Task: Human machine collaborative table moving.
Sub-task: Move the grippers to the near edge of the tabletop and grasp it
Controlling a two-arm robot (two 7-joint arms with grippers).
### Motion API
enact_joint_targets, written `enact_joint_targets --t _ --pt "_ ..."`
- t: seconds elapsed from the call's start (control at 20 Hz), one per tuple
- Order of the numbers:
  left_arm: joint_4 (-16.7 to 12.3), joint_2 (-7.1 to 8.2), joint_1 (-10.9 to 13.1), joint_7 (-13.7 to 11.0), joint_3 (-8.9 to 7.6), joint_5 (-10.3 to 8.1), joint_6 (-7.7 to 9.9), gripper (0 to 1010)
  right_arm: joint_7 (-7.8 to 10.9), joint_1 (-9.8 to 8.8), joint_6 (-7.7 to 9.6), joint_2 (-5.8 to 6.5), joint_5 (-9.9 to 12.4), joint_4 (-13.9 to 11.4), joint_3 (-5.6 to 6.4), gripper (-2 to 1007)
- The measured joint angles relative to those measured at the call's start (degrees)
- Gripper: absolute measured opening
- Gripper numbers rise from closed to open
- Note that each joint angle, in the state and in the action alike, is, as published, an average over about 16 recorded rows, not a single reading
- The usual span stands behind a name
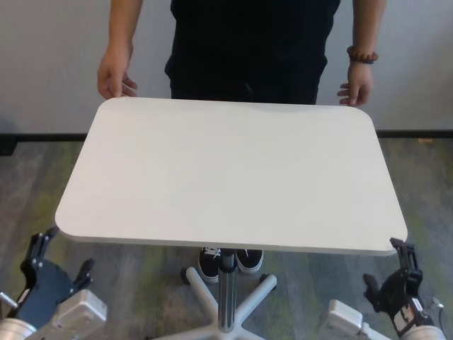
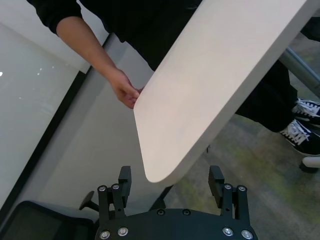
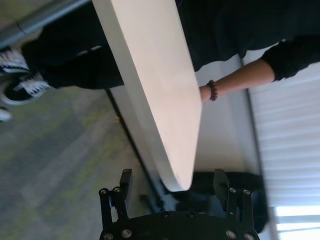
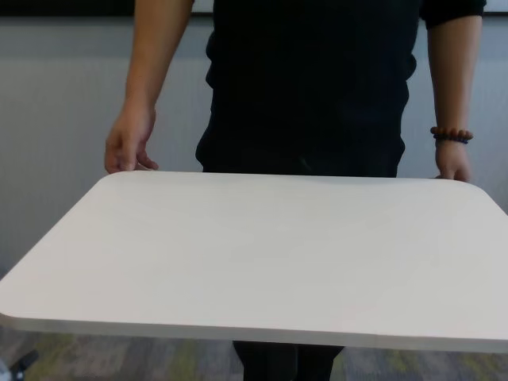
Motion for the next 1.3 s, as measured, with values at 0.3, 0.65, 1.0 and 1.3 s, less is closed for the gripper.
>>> enact_joint_targets --t 0.3,0.65,1.0,1.3 --pt "2.4 -3.69 -2.3 1.0 1.02 2.46 0.39 1000 0.19 4.01 3.0 -1.57 -6.4 4.4 -2.42 1006" --pt "4.5 -6.41 -3.7 1.4 0.92 3.44 -0.03 1000 1.18 7.52 2.42 -3.36 -9.4 8.9 -3.35 1006" --pt "6.4 -7.65 -4.1 1.4 -0.03 3.47 -0.92 1000 1.59 10.03 1.22 -5.21 -11.3 12.6 -3.69 1006" --pt "8.1 -8.49 -4.3 1.3 -0.83 3.59 -1.61 1000 1.53 11.65 0.97 -6.77 -13.5 15.4 -4.12 1006"
